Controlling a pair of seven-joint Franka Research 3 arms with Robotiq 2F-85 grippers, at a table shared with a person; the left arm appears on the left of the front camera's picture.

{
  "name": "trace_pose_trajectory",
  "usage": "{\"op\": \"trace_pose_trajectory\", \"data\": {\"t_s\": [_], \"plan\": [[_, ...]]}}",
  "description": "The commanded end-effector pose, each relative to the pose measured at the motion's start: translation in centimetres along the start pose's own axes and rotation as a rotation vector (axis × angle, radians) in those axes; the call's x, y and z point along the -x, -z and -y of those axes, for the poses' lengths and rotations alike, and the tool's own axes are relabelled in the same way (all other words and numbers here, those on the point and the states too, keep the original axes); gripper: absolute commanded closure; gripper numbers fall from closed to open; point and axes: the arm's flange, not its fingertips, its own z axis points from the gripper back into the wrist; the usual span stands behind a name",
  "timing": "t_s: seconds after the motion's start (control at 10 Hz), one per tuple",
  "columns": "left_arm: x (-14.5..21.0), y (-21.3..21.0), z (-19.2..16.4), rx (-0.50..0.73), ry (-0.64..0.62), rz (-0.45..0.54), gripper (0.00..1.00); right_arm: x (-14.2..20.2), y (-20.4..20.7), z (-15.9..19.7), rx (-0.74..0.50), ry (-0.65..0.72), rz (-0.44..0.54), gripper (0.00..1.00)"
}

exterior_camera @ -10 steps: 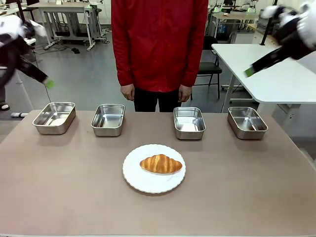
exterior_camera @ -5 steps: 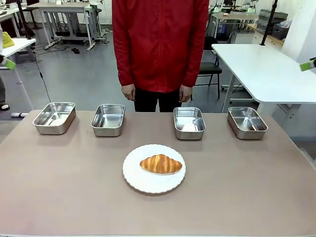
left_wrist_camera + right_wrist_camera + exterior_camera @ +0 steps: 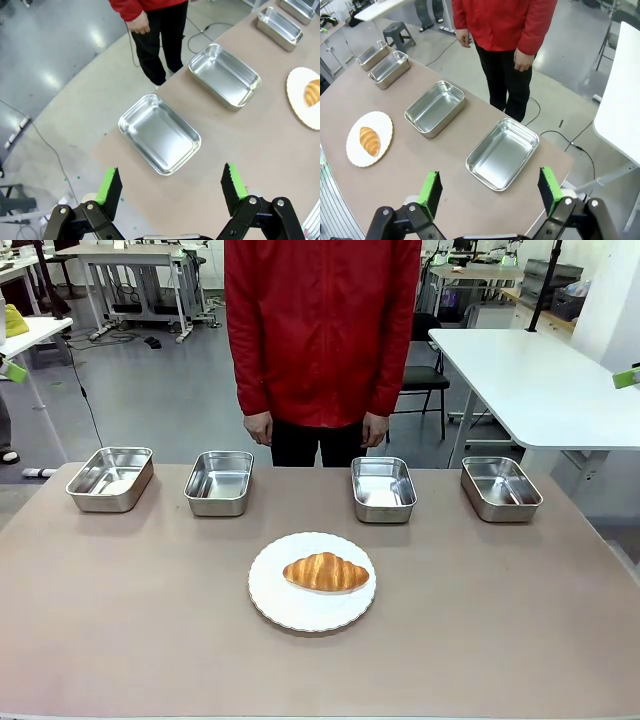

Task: Place the bread in the container.
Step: Place the Butter Roll into the Airtight Container indicated by the human.

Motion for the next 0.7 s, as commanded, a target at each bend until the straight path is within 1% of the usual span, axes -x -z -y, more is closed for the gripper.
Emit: {"op": "trace_pose_trajectory", "data": {"t_s": [0.0, 0.1, 0.2, 0.3, 0.4, 0.5, 0.6], "plan": [[0.1, 0.0, -0.1, 0.003, -0.002, 0.003, 0.00, 0.3, 0.0, 0.3, -0.007, 0.005, 0.010, 0.00], [1.3, -1.4, -1.1, -0.042, -0.047, 0.022, 0.00, -0.3, -0.9, 1.3, -0.012, -0.008, 0.009, 0.00], [2.4, -2.9, -1.8, -0.029, -0.083, 0.054, 0.00, -0.6, -1.9, 2.2, -0.006, -0.003, 0.024, 0.00], [3.3, -3.9, -1.7, -0.026, -0.122, 0.070, 0.00, -0.8, -2.7, 2.7, -0.003, 0.000, 0.040, 0.00], [3.6, -4.6, -1.0, -0.012, -0.125, 0.067, 0.00, -0.9, -3.2, 3.0, -0.009, 0.007, 0.059, 0.00], [3.7, -5.4, -0.1, -0.022, -0.144, 0.060, 0.00, -1.0, -3.6, 3.0, -0.017, 0.015, 0.070, 0.00], [3.6, -6.3, 0.8, -0.041, -0.160, 0.061, 0.00, -1.0, -3.9, 2.9, 0.000, 0.025, 0.084, 0.00]]}}
